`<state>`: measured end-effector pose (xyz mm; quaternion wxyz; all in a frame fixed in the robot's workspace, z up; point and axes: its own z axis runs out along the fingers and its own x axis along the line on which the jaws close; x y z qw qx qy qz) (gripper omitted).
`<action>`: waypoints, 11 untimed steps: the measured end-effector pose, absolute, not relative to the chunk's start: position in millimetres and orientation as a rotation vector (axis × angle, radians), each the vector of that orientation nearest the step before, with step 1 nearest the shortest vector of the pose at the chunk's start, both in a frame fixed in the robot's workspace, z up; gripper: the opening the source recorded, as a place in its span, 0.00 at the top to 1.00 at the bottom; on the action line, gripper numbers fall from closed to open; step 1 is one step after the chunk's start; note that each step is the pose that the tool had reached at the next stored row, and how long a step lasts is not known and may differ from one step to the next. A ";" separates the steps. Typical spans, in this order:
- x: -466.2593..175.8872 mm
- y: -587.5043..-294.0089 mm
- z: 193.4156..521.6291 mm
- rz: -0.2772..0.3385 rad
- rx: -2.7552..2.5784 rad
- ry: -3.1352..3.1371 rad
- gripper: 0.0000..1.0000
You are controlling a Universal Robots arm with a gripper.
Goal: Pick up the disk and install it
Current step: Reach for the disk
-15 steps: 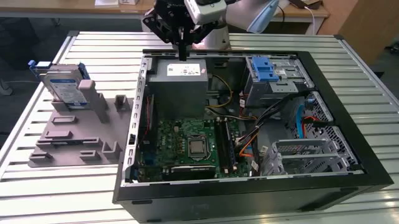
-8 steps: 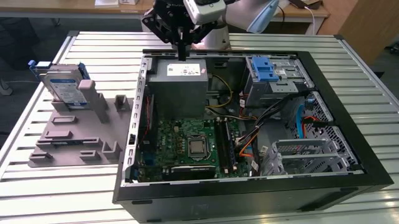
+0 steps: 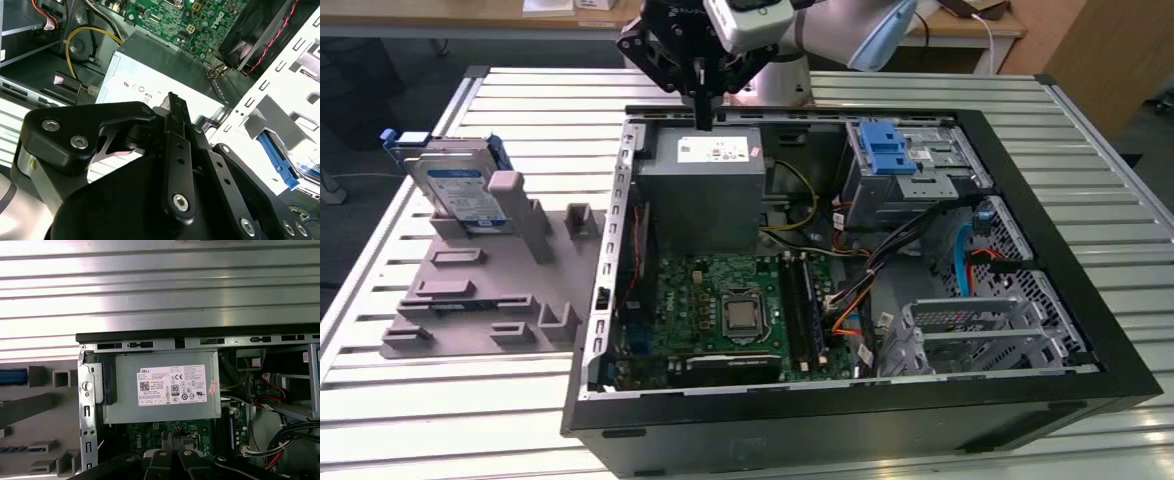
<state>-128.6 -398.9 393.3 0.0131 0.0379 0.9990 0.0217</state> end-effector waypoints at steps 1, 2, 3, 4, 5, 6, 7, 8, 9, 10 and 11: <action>-129.2 -398.9 393.3 0.068 0.118 3.112 0.89; -129.9 -398.9 393.3 0.068 0.118 3.112 0.89; -130.7 -398.8 393.3 0.068 0.118 3.113 0.89; -131.4 -398.6 393.3 0.068 0.118 3.112 0.89; -132.1 -398.5 393.3 0.068 0.118 3.112 0.89; -132.9 -398.4 393.3 0.068 0.118 3.112 0.89; -133.6 -398.3 393.3 0.068 0.118 3.112 0.89; -134.1 -398.3 393.3 0.068 0.118 3.112 0.89; -134.5 -398.2 393.3 0.068 0.118 3.112 0.89; -134.8 -398.2 393.3 0.068 0.118 3.113 0.89; -135.0 -398.2 393.3 0.068 0.118 3.113 0.89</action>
